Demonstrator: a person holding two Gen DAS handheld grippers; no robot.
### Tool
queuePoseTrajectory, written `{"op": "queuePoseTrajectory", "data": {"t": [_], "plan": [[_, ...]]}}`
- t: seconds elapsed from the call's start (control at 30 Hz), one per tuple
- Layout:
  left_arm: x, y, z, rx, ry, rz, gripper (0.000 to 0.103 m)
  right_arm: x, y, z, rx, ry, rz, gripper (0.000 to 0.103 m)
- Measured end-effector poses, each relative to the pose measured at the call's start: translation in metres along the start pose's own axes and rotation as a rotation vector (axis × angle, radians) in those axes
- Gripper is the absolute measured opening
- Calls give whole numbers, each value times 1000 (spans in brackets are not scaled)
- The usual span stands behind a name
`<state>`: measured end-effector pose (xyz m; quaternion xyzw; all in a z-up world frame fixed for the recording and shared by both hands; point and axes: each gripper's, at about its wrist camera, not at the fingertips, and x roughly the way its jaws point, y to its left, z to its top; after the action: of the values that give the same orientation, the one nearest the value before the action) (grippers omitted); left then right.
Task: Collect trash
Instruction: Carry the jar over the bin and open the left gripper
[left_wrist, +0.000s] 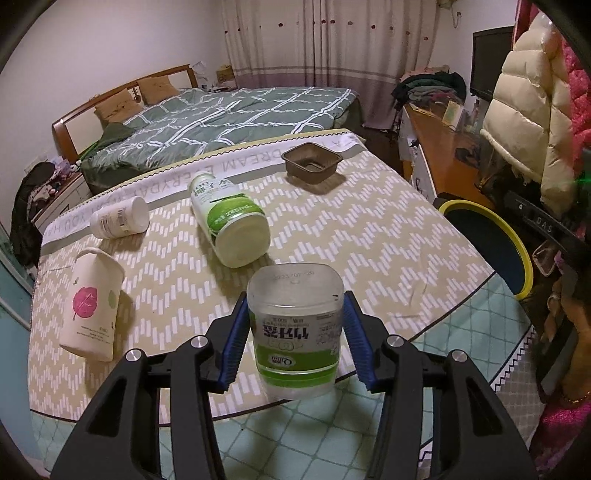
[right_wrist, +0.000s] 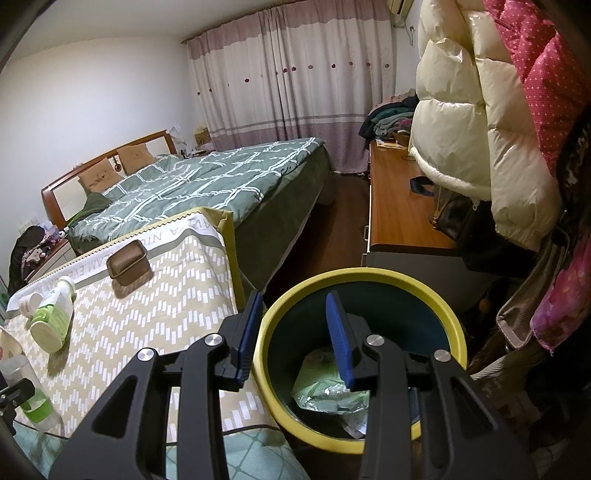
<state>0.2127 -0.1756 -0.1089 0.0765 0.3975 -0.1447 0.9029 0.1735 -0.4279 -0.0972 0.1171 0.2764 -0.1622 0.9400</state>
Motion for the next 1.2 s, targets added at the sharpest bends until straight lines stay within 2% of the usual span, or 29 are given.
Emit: {"op": "queuePoseTrajectory", "data": {"t": [0.27, 0.5, 0.83, 1.03, 1.2], "plan": [[-2, -16, 13, 27, -22, -30, 49, -9, -15, -2, 1, 3, 7, 34], [0, -56, 40, 90, -41, -87, 49, -18, -46, 1, 27, -7, -31, 34], [15, -155, 82, 227, -59, -224, 49, -18, -99, -3, 78, 10, -86, 35], [43, -217, 100, 272, -14, -303, 49, -21, -126, -4, 108, 8, -114, 35], [73, -251, 104, 298, 31, -316, 49, -24, -145, -7, 131, 9, -137, 35]]}}
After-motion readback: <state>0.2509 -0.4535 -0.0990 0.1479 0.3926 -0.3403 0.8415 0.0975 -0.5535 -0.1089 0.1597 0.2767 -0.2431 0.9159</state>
